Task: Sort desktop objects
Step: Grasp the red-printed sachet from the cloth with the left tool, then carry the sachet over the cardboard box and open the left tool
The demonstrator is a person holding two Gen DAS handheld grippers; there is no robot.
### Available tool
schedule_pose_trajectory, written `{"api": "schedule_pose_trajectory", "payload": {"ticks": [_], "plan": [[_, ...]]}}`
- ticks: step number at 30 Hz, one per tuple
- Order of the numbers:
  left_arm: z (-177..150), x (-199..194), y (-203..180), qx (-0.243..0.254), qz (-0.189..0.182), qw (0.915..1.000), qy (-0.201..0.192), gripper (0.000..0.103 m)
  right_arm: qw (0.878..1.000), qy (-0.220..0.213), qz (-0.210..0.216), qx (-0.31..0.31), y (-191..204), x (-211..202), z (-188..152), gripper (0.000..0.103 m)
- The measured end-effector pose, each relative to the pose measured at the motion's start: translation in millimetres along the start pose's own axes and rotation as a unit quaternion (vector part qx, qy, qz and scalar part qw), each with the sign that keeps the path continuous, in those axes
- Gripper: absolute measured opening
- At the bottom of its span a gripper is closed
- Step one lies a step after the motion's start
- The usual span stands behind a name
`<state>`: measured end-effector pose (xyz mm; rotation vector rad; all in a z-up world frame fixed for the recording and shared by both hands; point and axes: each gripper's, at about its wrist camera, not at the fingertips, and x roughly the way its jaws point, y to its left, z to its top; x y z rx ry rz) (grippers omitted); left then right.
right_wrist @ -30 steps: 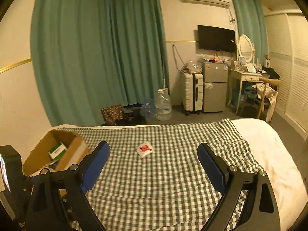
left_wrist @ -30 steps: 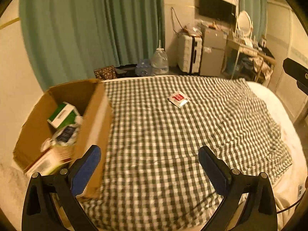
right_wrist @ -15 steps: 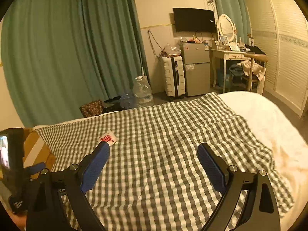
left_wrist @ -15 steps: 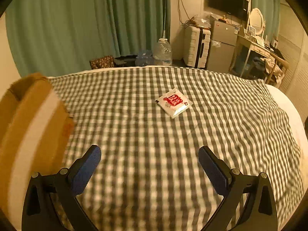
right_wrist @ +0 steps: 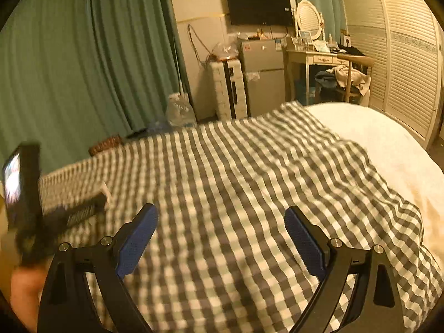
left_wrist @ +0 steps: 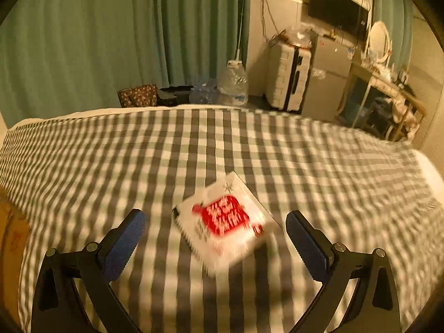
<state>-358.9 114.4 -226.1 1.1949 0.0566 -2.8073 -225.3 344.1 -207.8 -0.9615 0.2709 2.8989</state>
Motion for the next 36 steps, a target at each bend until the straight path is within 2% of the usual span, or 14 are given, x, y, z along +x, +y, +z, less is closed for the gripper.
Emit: {"api": "schedule_pose_trajectory", "payload": {"ticks": [2,3,4,5,6,9,14,18,23,26,29,32,36], "plan": [[2,21,2,-0.004,-0.003,0.9995,0.031,0.099,1.000,0.005,0.002,0.000,-4,3,0,0.093],[2,22,6,-0.016,-0.008,0.9994,0.030,0.089,1.000,0.003,0.004,0.004,-5,3,0,0.093],[2,17,11,-0.029,-0.004,0.9994,0.017,0.074,1.000,0.004,0.007,0.007,-6,4,0,0.093],[3,12,16,-0.036,0.002,0.9993,0.007,0.042,1.000,0.007,0.009,0.010,-7,5,0,0.093],[2,8,20,-0.035,-0.002,0.9994,0.004,0.017,1.000,0.008,0.008,0.010,-6,5,-1,0.093],[-3,1,23,-0.017,-0.013,0.9997,0.010,0.004,1.000,0.007,0.005,0.003,-3,2,-1,0.093],[-24,-29,46,-0.028,-0.032,0.9987,0.028,0.002,1.000,-0.008,0.005,-0.004,4,-14,2,0.093],[-40,-69,70,-0.047,-0.064,0.9958,0.045,0.002,1.000,-0.018,0.011,-0.014,11,-37,3,0.093],[-56,-145,98,-0.039,-0.106,0.9929,0.039,0.002,0.998,-0.030,0.015,-0.055,31,-70,3,0.093],[-60,-177,109,-0.023,-0.103,0.9936,0.043,0.002,0.997,-0.040,0.027,-0.061,44,-96,4,0.093],[-65,-222,128,-0.020,-0.112,0.9932,0.026,0.002,0.996,-0.047,0.043,-0.069,61,-125,6,0.093],[-52,-257,145,-0.010,-0.120,0.9927,-0.003,0.002,0.993,-0.053,0.062,-0.081,83,-155,4,0.093],[-14,-283,173,-0.015,-0.123,0.9919,-0.026,0.002,0.987,-0.075,0.107,-0.095,115,-192,1,0.093]]}}
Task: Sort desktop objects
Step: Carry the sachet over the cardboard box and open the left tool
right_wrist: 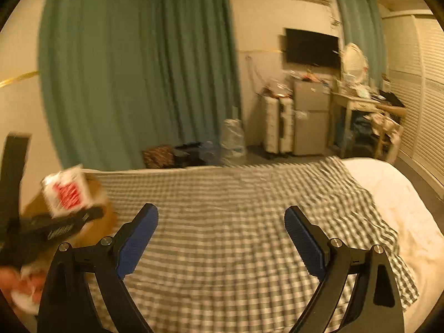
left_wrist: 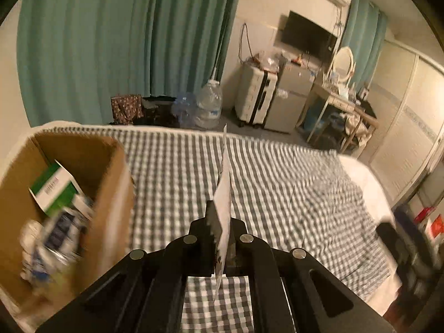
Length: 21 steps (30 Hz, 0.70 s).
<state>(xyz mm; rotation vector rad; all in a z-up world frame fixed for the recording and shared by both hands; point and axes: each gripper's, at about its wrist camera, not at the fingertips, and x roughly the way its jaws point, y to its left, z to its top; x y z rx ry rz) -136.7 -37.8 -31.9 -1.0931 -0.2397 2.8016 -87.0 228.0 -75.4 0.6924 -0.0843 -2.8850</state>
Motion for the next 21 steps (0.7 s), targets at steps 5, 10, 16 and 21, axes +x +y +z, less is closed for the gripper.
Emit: {"api": "schedule_pose_trajectory", "payload": {"ticks": [5,10,16,21], "plan": [[35,-34,40,-0.002,0.014,0.9997,-0.020,0.002,0.999,-0.009,0.018,-0.028,54,-18,14,0.093],[36,-50,101,-0.019,0.051,0.9985,-0.006,0.002,0.999,0.008,0.041,-0.012,97,-9,20,0.093],[-1,-38,166,-0.024,0.069,0.9961,0.050,0.003,0.997,0.026,0.055,-0.036,144,5,12,0.093],[-6,-31,173,0.012,0.089,0.9934,0.072,0.103,0.995,0.047,0.050,-0.070,173,18,2,0.093]]}}
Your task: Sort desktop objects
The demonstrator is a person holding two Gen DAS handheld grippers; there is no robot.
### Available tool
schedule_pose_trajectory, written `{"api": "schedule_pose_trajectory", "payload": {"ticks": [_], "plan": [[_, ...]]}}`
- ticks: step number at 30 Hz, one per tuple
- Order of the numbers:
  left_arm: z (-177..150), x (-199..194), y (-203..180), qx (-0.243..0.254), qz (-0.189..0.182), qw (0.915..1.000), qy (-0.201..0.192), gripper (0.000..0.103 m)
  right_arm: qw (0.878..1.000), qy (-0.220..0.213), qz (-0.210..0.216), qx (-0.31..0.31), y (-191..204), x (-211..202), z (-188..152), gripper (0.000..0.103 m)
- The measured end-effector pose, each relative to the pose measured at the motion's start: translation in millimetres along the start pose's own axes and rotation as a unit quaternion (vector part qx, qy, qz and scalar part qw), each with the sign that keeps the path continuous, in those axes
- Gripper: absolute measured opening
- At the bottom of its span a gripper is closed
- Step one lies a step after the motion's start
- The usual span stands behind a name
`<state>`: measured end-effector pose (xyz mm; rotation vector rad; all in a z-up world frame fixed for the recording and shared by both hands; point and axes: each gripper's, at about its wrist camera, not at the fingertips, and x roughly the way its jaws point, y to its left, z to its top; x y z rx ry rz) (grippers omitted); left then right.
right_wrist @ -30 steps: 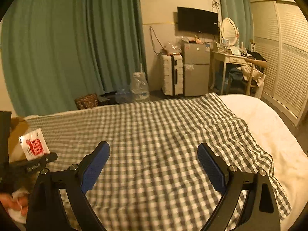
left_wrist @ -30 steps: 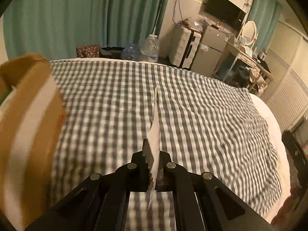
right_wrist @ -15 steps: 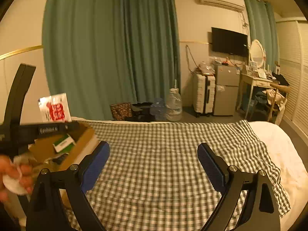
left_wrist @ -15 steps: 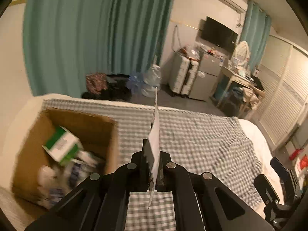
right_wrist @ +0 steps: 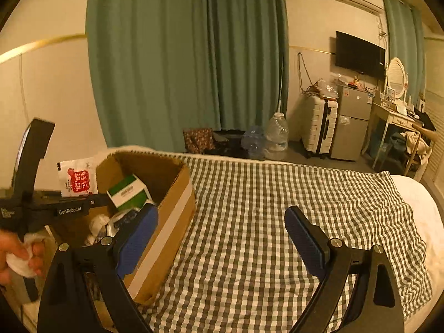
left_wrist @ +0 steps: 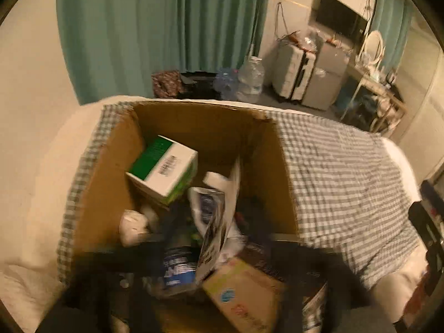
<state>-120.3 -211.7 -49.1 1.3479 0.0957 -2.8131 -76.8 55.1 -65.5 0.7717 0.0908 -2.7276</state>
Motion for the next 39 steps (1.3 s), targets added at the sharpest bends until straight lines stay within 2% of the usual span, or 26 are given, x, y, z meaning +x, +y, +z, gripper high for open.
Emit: {"api": "schedule_pose_trajectory", "payload": {"ticks": [1,3,5,8,12,18,23,35,39], "plan": [[-2,-7,2,-0.001,0.006,0.9999,-0.016,0.103,1.000,0.002,-0.005,-0.003,3,2,1,0.093],[-10,-25,10,-0.017,-0.016,0.9976,-0.066,0.103,1.000,0.008,-0.013,0.000,7,3,2,0.093],[-7,-30,16,-0.031,-0.025,0.9972,-0.063,0.103,1.000,0.016,-0.024,0.013,8,4,4,0.093],[-15,-39,21,-0.049,-0.019,0.9974,-0.049,0.103,0.999,0.019,-0.029,0.041,4,0,9,0.093],[-19,-57,13,-0.045,0.004,0.9956,-0.082,0.103,0.998,0.018,-0.036,0.050,1,-11,12,0.094],[-19,-73,-1,-0.020,0.011,0.9945,-0.103,0.103,0.998,0.018,-0.048,0.030,10,-23,9,0.095],[-20,-74,-8,-0.002,0.034,0.9938,-0.105,0.103,0.998,0.023,-0.047,0.035,11,-25,9,0.095],[-25,-70,-5,-0.028,0.018,0.9942,-0.102,0.103,0.997,0.036,-0.051,0.043,8,-24,0,0.095],[-26,-71,-11,-0.012,0.030,0.9938,-0.106,0.103,0.997,0.039,-0.052,0.048,4,-25,-2,0.095]]}}
